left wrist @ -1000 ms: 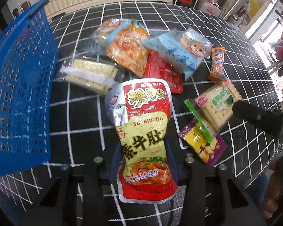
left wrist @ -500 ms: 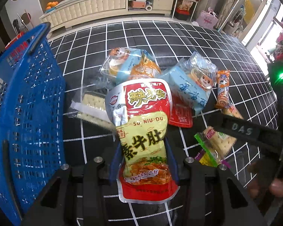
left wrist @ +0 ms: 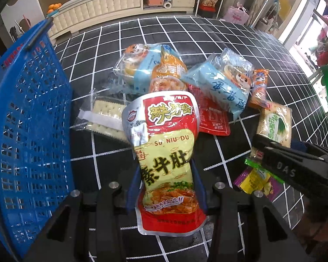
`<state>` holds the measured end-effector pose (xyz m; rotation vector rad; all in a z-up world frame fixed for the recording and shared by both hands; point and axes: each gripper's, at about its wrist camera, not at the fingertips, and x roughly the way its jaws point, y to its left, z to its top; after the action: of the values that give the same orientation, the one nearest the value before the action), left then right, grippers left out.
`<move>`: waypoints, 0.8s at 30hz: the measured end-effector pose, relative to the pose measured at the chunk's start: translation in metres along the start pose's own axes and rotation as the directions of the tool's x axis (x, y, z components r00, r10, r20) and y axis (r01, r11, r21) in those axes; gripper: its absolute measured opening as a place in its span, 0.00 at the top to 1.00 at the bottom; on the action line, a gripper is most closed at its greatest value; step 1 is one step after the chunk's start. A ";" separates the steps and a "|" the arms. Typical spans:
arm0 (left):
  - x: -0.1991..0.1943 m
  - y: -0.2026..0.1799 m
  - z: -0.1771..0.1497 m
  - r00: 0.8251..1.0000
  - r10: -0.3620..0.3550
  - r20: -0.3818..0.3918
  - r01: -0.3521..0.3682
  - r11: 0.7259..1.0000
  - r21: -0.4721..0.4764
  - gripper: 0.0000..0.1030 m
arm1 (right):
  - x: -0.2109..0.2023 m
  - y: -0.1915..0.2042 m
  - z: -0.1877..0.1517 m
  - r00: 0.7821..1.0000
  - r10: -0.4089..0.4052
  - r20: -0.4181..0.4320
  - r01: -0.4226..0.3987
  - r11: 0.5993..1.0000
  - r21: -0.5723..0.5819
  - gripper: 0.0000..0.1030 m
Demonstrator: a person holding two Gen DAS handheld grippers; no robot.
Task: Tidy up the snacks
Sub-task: 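Grasp the tripe bag with the left tool while the right tool grasps the cracker packet, then carry both packets over the blue basket and open both tools to drop them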
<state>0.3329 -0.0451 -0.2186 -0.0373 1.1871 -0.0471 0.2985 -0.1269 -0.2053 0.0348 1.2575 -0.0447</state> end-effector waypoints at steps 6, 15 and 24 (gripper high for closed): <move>-0.016 0.000 -0.004 1.000 0.004 0.015 -0.004 1.000 -0.003 0.60 | -0.042 -0.002 -0.015 0.998 0.049 0.044 -0.049 0.999 -0.005 0.45; -0.076 -0.003 -0.010 0.994 -0.009 0.108 0.008 1.000 0.003 0.60 | -0.120 -0.017 -0.019 0.976 0.131 0.175 -0.125 0.991 -0.045 0.46; -0.145 0.021 -0.026 0.977 -0.004 0.215 0.011 0.999 -0.031 0.60 | -0.165 0.004 -0.023 0.936 0.236 0.261 -0.211 0.970 -0.120 0.47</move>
<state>0.2554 -0.0157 -0.0952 -0.0729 0.9711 -0.0297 0.2256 -0.1196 -0.0555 0.0902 0.9704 0.1994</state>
